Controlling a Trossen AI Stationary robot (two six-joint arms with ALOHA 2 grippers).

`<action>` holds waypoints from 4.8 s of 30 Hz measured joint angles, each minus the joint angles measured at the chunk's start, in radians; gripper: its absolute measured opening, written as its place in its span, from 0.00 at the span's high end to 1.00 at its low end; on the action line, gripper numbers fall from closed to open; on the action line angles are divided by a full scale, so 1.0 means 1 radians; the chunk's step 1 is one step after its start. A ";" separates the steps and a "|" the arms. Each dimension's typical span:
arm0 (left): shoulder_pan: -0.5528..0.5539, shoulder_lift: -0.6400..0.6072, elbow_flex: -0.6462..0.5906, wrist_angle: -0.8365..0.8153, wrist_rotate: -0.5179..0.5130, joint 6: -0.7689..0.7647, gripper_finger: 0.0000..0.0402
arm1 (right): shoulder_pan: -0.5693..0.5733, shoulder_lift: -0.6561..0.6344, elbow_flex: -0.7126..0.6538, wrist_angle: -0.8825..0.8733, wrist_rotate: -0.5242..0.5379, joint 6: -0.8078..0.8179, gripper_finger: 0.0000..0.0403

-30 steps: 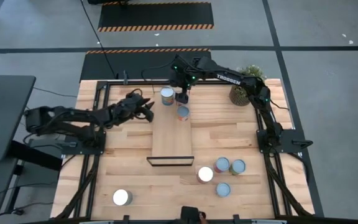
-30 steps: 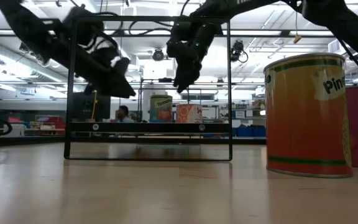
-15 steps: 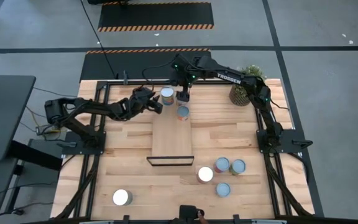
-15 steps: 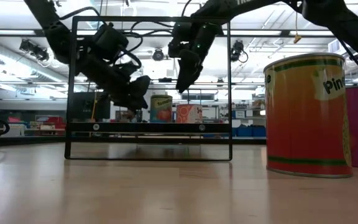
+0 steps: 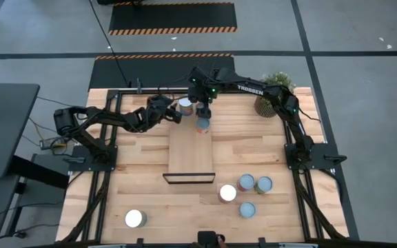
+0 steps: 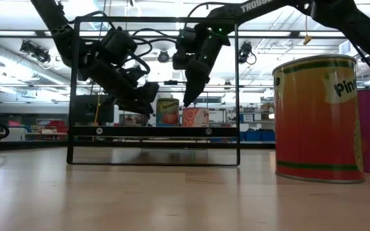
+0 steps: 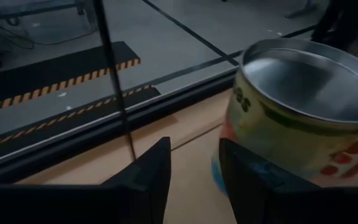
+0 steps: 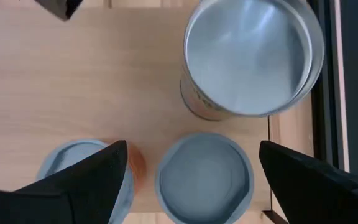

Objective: Pick and place cans onto a shelf
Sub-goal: Put the blue can on the shelf

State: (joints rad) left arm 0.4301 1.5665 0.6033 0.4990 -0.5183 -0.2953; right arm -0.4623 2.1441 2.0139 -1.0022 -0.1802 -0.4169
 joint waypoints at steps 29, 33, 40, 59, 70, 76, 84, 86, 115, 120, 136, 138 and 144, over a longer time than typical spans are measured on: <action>-0.075 -0.003 -0.001 0.005 0.097 0.059 0.65 | -0.001 0.000 -0.020 0.134 -0.059 -0.062 0.07; -0.094 -0.003 -0.001 -0.021 0.076 0.081 0.65 | 0.000 0.001 -0.021 0.132 -0.060 -0.058 0.07; -0.093 -0.049 -0.001 -0.127 0.052 0.090 0.65 | 0.017 -0.001 -0.020 0.127 -0.019 0.022 0.07; -0.057 -0.131 -0.001 -0.200 0.032 0.037 0.65 | 0.021 -0.072 -0.017 -0.045 0.066 0.071 0.07; 0.000 -0.028 -0.001 0.029 0.046 0.027 0.65 | 0.009 -0.072 -0.067 0.061 0.204 0.054 0.07; -0.009 -0.027 -0.001 0.031 0.076 0.072 0.65 | 0.008 -0.069 -0.100 0.138 0.207 0.045 0.07; -0.056 -0.030 -0.001 0.015 0.035 0.106 0.65 | 0.008 -0.068 -0.124 0.219 0.207 0.038 0.07; -0.065 -0.048 -0.001 -0.019 0.015 0.106 0.65 | 0.008 -0.068 -0.124 0.230 0.207 0.034 0.07; -0.105 -0.169 -0.001 -0.185 -0.045 0.097 0.65 | 0.010 -0.067 -0.124 0.288 0.290 0.059 0.07; -0.109 -0.169 -0.001 -0.186 -0.046 0.097 0.65 | 0.030 -0.067 -0.115 0.266 0.345 0.070 0.07; -0.109 -0.163 -0.001 -0.206 -0.046 0.098 0.65 | 0.095 -0.068 -0.083 0.289 0.537 -0.061 0.07; -0.105 -0.159 -0.001 -0.208 -0.045 0.097 0.65 | 0.092 -0.068 -0.091 0.320 0.543 -0.067 0.07; -0.075 -0.152 0.000 -0.204 -0.045 0.097 0.65 | 0.085 -0.068 -0.117 0.335 0.529 -0.074 0.07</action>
State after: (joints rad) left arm 0.3553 1.4145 0.6029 0.2948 -0.5638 -0.1980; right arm -0.3768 2.0766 1.8966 -0.6667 0.3484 -0.4904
